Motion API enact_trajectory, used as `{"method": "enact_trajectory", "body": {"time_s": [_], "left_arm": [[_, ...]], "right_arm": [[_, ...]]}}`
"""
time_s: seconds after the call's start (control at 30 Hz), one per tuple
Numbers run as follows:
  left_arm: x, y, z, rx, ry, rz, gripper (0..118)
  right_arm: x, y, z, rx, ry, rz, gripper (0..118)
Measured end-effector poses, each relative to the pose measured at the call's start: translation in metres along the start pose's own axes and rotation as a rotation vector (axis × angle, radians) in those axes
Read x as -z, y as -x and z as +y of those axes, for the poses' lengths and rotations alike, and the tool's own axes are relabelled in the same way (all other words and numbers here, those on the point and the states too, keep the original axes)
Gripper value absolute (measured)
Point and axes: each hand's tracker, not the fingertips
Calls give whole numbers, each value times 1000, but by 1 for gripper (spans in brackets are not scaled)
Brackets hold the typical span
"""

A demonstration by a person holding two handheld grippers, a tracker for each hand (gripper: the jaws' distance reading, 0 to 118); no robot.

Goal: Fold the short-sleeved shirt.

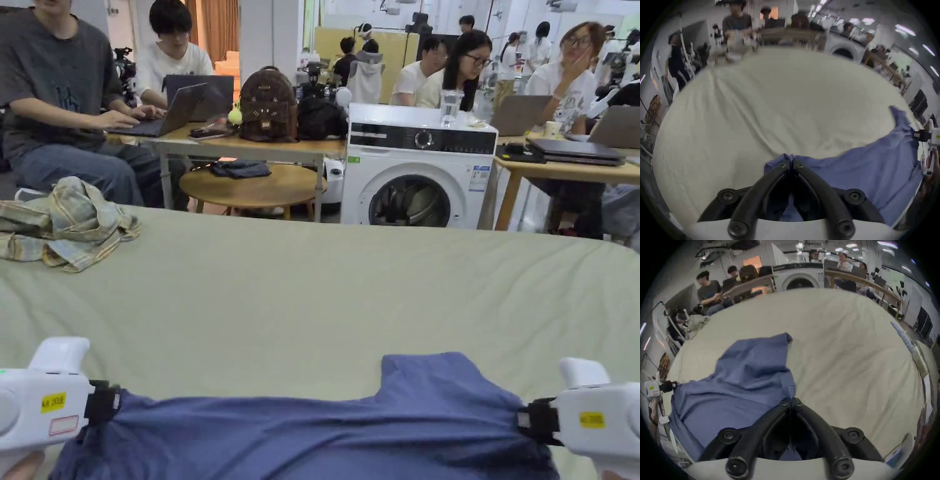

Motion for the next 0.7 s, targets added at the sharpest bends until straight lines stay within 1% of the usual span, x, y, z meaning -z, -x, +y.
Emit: {"method": "enact_trajectory", "body": {"time_s": [0.07, 0.1, 0.13, 0.17, 0.27, 0.4, 0.43, 0.47, 0.6, 0.67, 0.7], "left_arm": [[-37, -7, -15, 32, 3, 3, 0], [-54, -8, -27, 39, -30, -21, 0], [-66, -8, -37, 34, -10, -29, 0], [-78, -9, -48, 18, -7, -34, 0], [-95, -6, -80, -4, 9, -47, 0], [-95, 1, -112, -43, 78, -35, 0], [-92, 2, -118, -47, 100, -37, 0], [-89, 2, -122, -46, 102, -37, 0], [-79, 9, -139, -47, 124, -32, 0], [-72, 13, -139, -84, 137, -36, 0], [-68, 16, -137, -116, 171, -47, 0]], "right_arm": [[-37, -2, -24, 29, -51, 16, 0], [-53, -2, -36, 26, -53, 4, 0], [-67, -2, -49, 28, -77, -2, 0], [-78, -3, -64, 18, -77, -2, 0], [-102, -9, -103, 21, -66, -15, 0], [-105, -12, -142, 57, -15, -24, 0], [-101, -11, -147, 55, -3, -27, 0], [-99, -9, -153, 53, 0, -33, 0], [-89, 1, -164, -11, 22, -59, 0], [-88, 2, -165, -10, 14, -65, 0], [-87, -4, -166, -7, 9, -68, 0]]}}
